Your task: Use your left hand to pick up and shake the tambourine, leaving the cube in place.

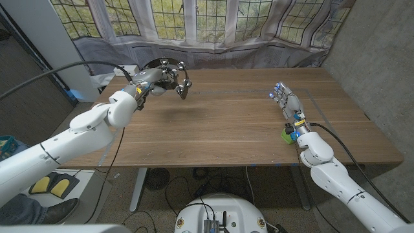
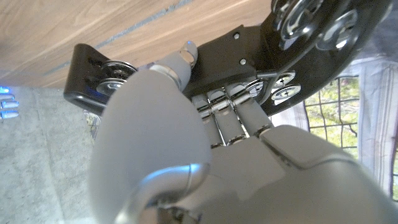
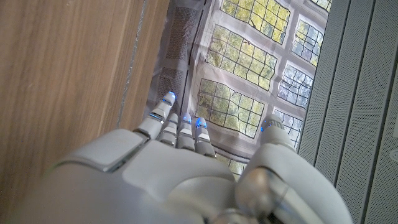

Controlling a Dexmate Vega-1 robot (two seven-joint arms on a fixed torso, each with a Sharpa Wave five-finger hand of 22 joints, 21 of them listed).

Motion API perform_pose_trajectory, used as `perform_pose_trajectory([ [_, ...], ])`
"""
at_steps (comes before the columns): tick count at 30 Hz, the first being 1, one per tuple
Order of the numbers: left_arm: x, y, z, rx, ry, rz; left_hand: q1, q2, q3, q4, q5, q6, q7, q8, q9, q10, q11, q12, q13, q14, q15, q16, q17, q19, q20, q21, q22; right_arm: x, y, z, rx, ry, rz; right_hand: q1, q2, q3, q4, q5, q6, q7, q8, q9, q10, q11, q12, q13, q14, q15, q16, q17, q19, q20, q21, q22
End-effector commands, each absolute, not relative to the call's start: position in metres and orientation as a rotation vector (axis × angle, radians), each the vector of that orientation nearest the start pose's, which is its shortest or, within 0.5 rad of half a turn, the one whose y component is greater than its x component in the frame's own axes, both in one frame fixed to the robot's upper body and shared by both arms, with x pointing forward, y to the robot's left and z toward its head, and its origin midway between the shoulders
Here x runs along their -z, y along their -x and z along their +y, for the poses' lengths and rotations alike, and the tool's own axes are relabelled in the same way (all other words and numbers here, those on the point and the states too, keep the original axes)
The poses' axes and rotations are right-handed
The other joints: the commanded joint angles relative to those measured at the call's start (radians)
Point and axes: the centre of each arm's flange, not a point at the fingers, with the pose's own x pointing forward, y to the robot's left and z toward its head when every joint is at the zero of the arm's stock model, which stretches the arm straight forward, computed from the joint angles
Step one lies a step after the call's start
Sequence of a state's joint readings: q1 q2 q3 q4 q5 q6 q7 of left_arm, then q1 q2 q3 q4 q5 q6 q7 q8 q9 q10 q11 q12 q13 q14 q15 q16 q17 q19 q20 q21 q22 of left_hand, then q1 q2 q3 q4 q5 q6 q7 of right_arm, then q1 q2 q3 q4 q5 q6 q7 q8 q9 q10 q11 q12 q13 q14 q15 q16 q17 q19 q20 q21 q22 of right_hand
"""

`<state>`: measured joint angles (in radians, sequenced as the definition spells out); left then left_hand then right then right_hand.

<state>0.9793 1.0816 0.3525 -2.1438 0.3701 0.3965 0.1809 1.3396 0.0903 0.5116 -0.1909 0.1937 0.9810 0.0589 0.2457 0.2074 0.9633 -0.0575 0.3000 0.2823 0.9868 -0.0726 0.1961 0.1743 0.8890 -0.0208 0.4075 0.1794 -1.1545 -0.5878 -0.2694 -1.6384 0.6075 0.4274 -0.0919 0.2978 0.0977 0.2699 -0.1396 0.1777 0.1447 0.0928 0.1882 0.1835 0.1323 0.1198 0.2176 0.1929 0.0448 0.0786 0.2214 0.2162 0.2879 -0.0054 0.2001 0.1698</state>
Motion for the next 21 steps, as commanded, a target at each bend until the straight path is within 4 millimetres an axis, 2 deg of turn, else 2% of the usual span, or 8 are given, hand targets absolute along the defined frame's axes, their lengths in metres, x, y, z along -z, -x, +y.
perform_pose_trajectory([
  [1, -0.093, -0.495, 0.265, -0.294, -1.251, -0.868, 0.001, 0.04, 0.044, 0.028, 0.006, 0.011, 0.002, -0.004, 0.003, 0.023, -0.021, 0.005, 0.005, 0.074, -0.071, 0.002, 0.003, 0.048, 0.003, 0.005, 0.004, 0.057, -0.559, -0.29, -0.177, -0.063, -0.747, 0.002, -0.003, 0.002, 0.004, 0.001, 0.009, 0.002, 0.005, 0.005, 0.005, 0.001, 0.0, 0.003, 0.007, 0.003, -0.001, 0.005, 0.009, 0.003, -0.003, 0.002],
  [12, -0.086, -0.497, 0.263, -0.334, -1.068, -0.975, -0.002, 0.039, 0.046, 0.026, 0.007, 0.01, -0.003, -0.007, 0.003, 0.025, -0.022, 0.005, 0.01, 0.076, -0.072, 0.001, 0.003, 0.043, 0.005, 0.004, 0.004, 0.058, -0.555, -0.293, -0.165, -0.074, -0.754, 0.002, -0.003, 0.002, 0.003, 0.001, 0.01, 0.002, 0.005, 0.005, 0.005, 0.002, 0.0, 0.003, 0.008, 0.004, -0.001, 0.005, 0.01, 0.003, -0.003, 0.002],
  [18, -0.079, -0.487, 0.279, -0.358, -0.857, -1.074, -0.004, 0.041, 0.047, 0.027, 0.007, 0.008, -0.002, -0.009, 0.004, 0.027, -0.022, 0.005, 0.014, 0.075, -0.072, 0.001, 0.004, 0.04, 0.006, 0.004, 0.005, 0.059, -0.555, -0.294, -0.167, -0.075, -0.752, 0.003, -0.003, 0.002, 0.003, 0.001, 0.01, 0.002, 0.004, 0.005, 0.005, 0.001, 0.0, 0.003, 0.008, 0.004, -0.002, 0.005, 0.01, 0.002, -0.003, 0.002],
  [21, -0.075, -0.484, 0.294, -0.324, -0.666, -1.103, -0.006, 0.04, 0.047, 0.026, 0.008, 0.007, -0.005, -0.01, 0.004, 0.025, -0.022, 0.004, 0.016, 0.076, -0.073, 0.001, 0.004, 0.039, 0.006, 0.004, 0.005, 0.059, -0.555, -0.293, -0.17, -0.075, -0.752, 0.003, -0.003, 0.001, 0.003, 0.001, 0.011, 0.002, 0.004, 0.005, 0.006, 0.002, 0.0, 0.003, 0.008, 0.004, -0.002, 0.005, 0.01, 0.002, -0.003, 0.002],
])
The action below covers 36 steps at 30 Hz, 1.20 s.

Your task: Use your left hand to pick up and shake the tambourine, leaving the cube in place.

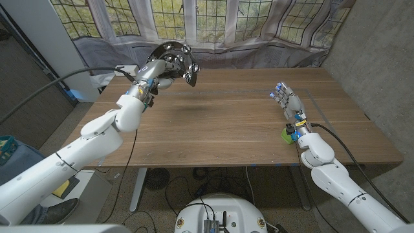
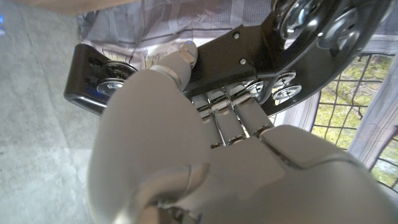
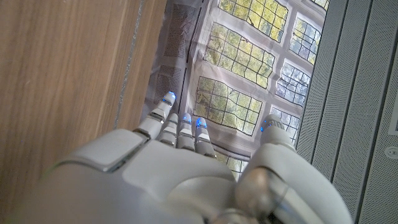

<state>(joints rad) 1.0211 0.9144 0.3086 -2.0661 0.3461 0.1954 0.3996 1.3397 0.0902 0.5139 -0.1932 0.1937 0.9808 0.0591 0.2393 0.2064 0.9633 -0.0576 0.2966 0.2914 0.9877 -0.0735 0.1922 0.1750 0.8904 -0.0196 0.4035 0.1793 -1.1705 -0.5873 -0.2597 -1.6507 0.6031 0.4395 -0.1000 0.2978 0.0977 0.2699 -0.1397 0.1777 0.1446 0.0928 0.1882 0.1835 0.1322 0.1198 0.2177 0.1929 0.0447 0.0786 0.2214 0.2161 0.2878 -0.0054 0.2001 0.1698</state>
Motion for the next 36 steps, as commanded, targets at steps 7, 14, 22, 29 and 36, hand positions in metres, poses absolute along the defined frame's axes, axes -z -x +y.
perform_pose_trajectory([
  [7, -0.066, -0.477, 0.333, -0.26, -0.258, -1.147, -0.016, 0.034, 0.043, 0.03, 0.008, 0.008, -0.013, -0.005, 0.006, 0.03, -0.032, 0.008, 0.011, 0.084, -0.079, 0.006, 0.002, 0.043, 0.0, 0.012, 0.006, 0.06, -0.557, -0.292, -0.184, -0.075, -0.741, 0.002, -0.003, 0.001, 0.004, 0.001, 0.011, 0.002, 0.005, 0.005, 0.006, 0.001, 0.0, 0.003, 0.009, 0.004, -0.002, 0.006, 0.01, 0.003, -0.004, 0.002],
  [14, -0.053, -0.463, 0.363, -0.24, 0.023, -1.212, -0.025, 0.033, 0.042, 0.033, 0.009, 0.006, -0.016, -0.008, 0.007, 0.034, -0.034, 0.008, 0.014, 0.087, -0.082, 0.006, 0.002, 0.044, -0.008, 0.014, 0.006, 0.06, -0.558, -0.291, -0.187, -0.071, -0.734, 0.002, -0.002, 0.0, 0.004, 0.002, 0.012, 0.001, 0.004, 0.005, 0.006, 0.001, 0.0, 0.003, 0.009, 0.004, -0.002, 0.006, 0.01, 0.002, -0.004, 0.002],
  [22, -0.011, -0.459, 0.385, -0.319, 0.417, -1.327, -0.031, 0.033, 0.041, 0.034, 0.009, 0.01, -0.019, -0.008, 0.008, 0.039, -0.042, 0.009, 0.018, 0.09, -0.087, 0.007, 0.003, 0.04, -0.011, 0.014, 0.006, 0.061, -0.56, -0.29, -0.197, -0.072, -0.721, 0.002, -0.003, 0.0, 0.004, 0.002, 0.013, 0.001, 0.005, 0.005, 0.007, 0.001, -0.001, 0.003, 0.009, 0.004, -0.002, 0.006, 0.011, 0.003, -0.004, 0.002],
  [29, 0.032, -0.468, 0.396, -0.382, 0.735, -1.313, -0.035, 0.031, 0.039, 0.033, 0.009, 0.014, -0.027, -0.008, 0.008, 0.04, -0.047, 0.008, 0.021, 0.09, -0.091, 0.007, 0.004, 0.04, -0.013, 0.015, 0.006, 0.061, -0.561, -0.289, -0.207, -0.058, -0.712, 0.002, -0.002, 0.0, 0.004, 0.002, 0.013, 0.002, 0.004, 0.005, 0.007, 0.002, -0.001, 0.003, 0.009, 0.003, -0.003, 0.006, 0.011, 0.003, -0.004, 0.002],
  [36, 0.067, -0.484, 0.407, -0.41, 0.91, -1.26, -0.043, 0.033, 0.038, 0.035, 0.01, 0.012, -0.029, -0.01, 0.009, 0.036, -0.05, 0.005, 0.025, 0.083, -0.096, 0.004, 0.005, 0.033, -0.016, 0.014, 0.006, 0.062, -0.561, -0.292, -0.205, -0.055, -0.699, 0.002, -0.002, -0.001, 0.004, 0.001, 0.013, 0.001, 0.004, 0.005, 0.008, 0.002, -0.001, 0.003, 0.009, 0.004, -0.003, 0.006, 0.011, 0.002, -0.004, 0.002],
])
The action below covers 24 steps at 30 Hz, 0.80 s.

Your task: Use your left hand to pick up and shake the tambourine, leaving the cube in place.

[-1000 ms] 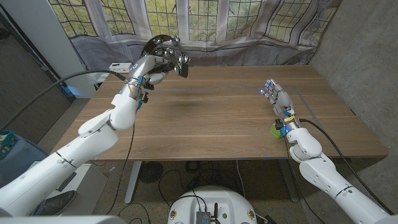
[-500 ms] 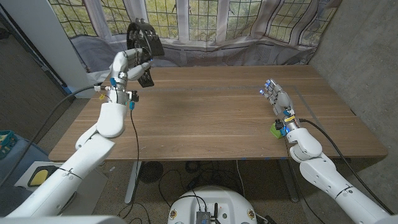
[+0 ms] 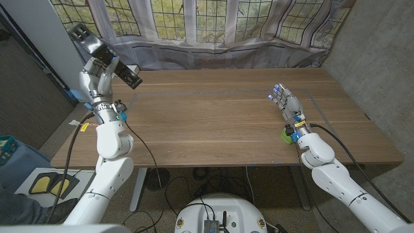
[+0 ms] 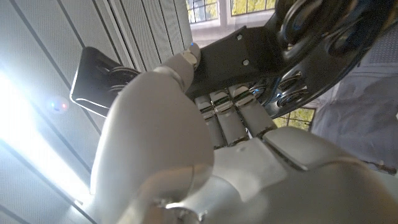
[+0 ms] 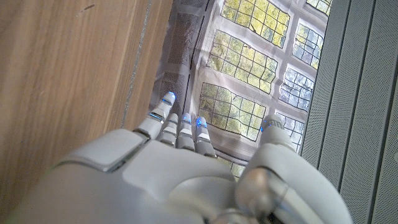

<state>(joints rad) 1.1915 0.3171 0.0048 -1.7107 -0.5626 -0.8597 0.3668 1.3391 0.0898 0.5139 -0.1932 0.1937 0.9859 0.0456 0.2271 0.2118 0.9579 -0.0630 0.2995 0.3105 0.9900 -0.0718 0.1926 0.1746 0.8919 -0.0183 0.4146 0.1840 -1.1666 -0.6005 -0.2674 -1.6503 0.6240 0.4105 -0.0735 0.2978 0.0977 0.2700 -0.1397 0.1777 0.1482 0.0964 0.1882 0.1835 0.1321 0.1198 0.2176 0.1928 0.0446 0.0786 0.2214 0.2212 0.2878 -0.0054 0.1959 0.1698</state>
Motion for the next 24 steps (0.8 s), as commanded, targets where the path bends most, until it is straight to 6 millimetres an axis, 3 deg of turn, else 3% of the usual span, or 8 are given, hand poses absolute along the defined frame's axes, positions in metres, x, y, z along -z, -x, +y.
perform_pose_trajectory([
  [1, 0.068, -0.485, 0.407, -0.42, 0.914, -1.26, -0.044, 0.033, 0.037, 0.036, 0.01, 0.006, -0.015, 0.002, 0.004, 0.042, -0.044, 0.002, 0.006, 0.081, -0.097, 0.004, 0.005, 0.03, -0.017, 0.002, 0.002, 0.062, -0.561, -0.293, -0.203, -0.056, -0.698, 0.002, -0.002, -0.001, 0.004, 0.002, 0.009, -0.002, 0.004, 0.005, 0.008, 0.002, -0.001, 0.003, 0.009, 0.003, -0.003, 0.001, 0.011, 0.002, 0.0, 0.002],
  [11, 0.053, -0.488, 0.397, -0.352, 0.842, -1.302, -0.052, 0.033, 0.038, 0.035, 0.011, 0.009, -0.02, 0.001, 0.005, 0.044, -0.045, -0.001, 0.008, 0.067, -0.09, -0.003, 0.004, 0.018, -0.018, -0.001, 0.001, 0.067, -0.559, -0.296, -0.195, -0.061, -0.696, 0.003, -0.002, -0.001, 0.004, 0.002, 0.01, -0.002, 0.004, 0.005, 0.007, 0.002, -0.001, 0.003, 0.009, 0.005, -0.004, 0.002, 0.011, 0.003, 0.0, 0.002],
  [24, -0.009, -0.466, 0.353, -0.362, 0.299, -1.465, -0.046, 0.029, 0.036, 0.022, 0.014, 0.036, -0.017, 0.006, 0.004, 0.051, -0.038, -0.008, 0.002, 0.067, -0.093, 0.004, 0.01, 0.016, -0.017, 0.001, 0.002, 0.071, -0.554, -0.303, -0.178, -0.093, -0.712, 0.002, -0.002, -0.002, 0.005, 0.001, 0.01, -0.002, 0.004, 0.005, 0.008, 0.002, -0.001, 0.003, 0.009, 0.004, -0.004, 0.002, 0.012, 0.003, -0.001, 0.002],
])
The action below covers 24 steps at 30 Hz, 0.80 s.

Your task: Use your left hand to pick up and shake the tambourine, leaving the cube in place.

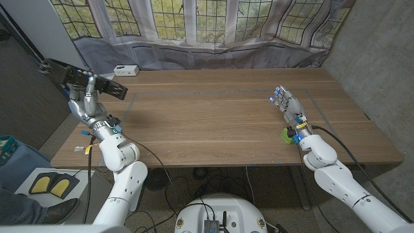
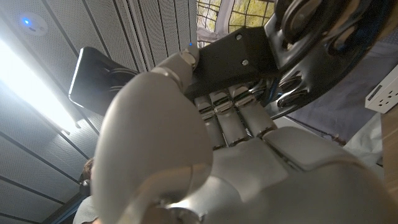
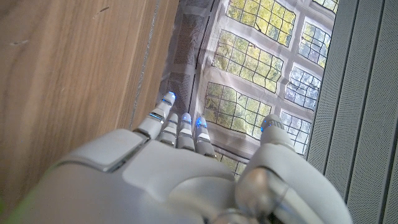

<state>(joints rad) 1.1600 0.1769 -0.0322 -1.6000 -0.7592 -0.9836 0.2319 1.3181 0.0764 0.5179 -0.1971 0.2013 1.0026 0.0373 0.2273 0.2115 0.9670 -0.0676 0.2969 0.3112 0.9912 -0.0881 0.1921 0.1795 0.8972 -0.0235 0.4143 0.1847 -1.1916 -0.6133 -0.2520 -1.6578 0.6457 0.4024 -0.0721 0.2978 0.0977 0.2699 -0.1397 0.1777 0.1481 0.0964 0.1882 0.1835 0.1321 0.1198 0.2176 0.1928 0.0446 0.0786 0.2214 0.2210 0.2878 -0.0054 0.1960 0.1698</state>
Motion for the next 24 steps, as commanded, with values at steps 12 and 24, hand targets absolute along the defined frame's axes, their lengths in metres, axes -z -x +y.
perform_pose_trajectory([
  [12, -0.052, -0.464, 0.315, -0.398, -0.29, -1.421, -0.025, 0.038, 0.028, 0.023, 0.008, 0.029, -0.012, 0.006, 0.004, 0.056, -0.032, -0.006, -0.003, 0.074, -0.074, 0.01, 0.007, 0.013, -0.011, 0.004, 0.002, 0.063, -0.547, -0.302, -0.197, -0.067, -0.76, 0.003, -0.004, -0.003, 0.004, 0.001, 0.015, -0.002, 0.005, 0.005, 0.01, 0.0, -0.001, 0.003, 0.014, 0.001, -0.003, 0.002, 0.016, 0.001, 0.001, 0.002],
  [24, -0.102, -0.482, 0.273, -0.274, -0.854, -1.192, -0.023, 0.04, 0.024, 0.023, 0.009, 0.031, -0.007, 0.003, 0.003, 0.051, -0.028, -0.014, -0.005, 0.07, -0.069, 0.012, 0.011, 0.009, -0.007, 0.006, 0.003, 0.062, -0.547, -0.299, -0.203, -0.066, -0.763, 0.003, -0.005, -0.004, 0.003, 0.001, 0.017, -0.001, 0.005, 0.005, 0.012, 0.001, -0.001, 0.003, 0.015, 0.0, -0.003, 0.002, 0.018, 0.001, 0.001, 0.002],
])
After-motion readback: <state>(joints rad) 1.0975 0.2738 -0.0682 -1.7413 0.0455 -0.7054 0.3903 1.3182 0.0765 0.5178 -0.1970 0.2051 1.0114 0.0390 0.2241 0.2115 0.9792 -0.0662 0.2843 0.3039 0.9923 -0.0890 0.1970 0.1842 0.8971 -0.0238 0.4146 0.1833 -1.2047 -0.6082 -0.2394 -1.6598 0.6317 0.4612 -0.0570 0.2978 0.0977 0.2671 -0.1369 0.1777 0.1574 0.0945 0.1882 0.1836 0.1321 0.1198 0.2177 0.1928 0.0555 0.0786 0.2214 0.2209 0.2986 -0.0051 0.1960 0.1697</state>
